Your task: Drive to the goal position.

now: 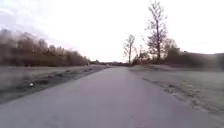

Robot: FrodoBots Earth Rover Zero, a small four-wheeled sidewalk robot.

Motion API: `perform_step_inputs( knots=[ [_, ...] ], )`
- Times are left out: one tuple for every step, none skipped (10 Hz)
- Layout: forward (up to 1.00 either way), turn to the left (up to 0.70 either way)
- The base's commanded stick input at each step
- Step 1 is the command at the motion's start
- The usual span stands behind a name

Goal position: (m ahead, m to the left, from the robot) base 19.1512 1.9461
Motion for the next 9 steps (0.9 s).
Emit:
perform_step_inputs(
  knots=[
    [1.00,0.01],
    [1.00,0.01],
    [1.00,0.01],
    [1.00,0.01],
    [1.00,0.01],
    [1.00,0.01],
    [1.00,0.01],
    [1.00,0.01],
    [1.00,0.01]
  ],
)
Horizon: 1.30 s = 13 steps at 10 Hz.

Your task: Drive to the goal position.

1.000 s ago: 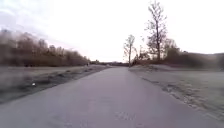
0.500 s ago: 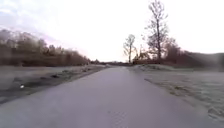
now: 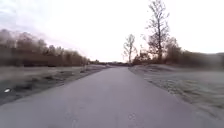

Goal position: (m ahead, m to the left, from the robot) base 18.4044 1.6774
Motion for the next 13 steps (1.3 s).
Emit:
perform_step_inputs(
  knots=[
    [1.00,0.01],
    [1.00,0.01],
    [1.00,0.01],
    [1.00,0.01],
    [1.00,0.01],
    [1.00,0.01],
    [1.00,0.01],
    [1.00,0.01],
    [1.00,0.01],
    [1.00,0.01],
    [1.00,0.01],
    [1.00,0.01],
    [1.00,0.01]
  ],
)
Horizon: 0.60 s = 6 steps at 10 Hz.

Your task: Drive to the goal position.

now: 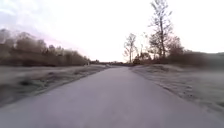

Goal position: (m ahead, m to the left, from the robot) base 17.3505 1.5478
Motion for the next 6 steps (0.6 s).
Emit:
perform_step_inputs(
  knots=[
    [1.00,0.01],
    [1.00,0.01],
    [1.00,0.01],
    [1.00,0.01],
    [1.00,0.01],
    [1.00,0.01]
  ],
)
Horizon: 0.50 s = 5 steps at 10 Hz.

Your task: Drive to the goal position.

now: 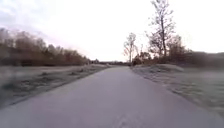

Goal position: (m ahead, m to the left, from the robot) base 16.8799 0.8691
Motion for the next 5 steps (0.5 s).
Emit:
perform_step_inputs(
  knots=[
    [1.00,0.01],
    [1.00,0.01],
    [1.00,0.01],
    [1.00,0.01],
    [1.00,0.01]
  ],
)
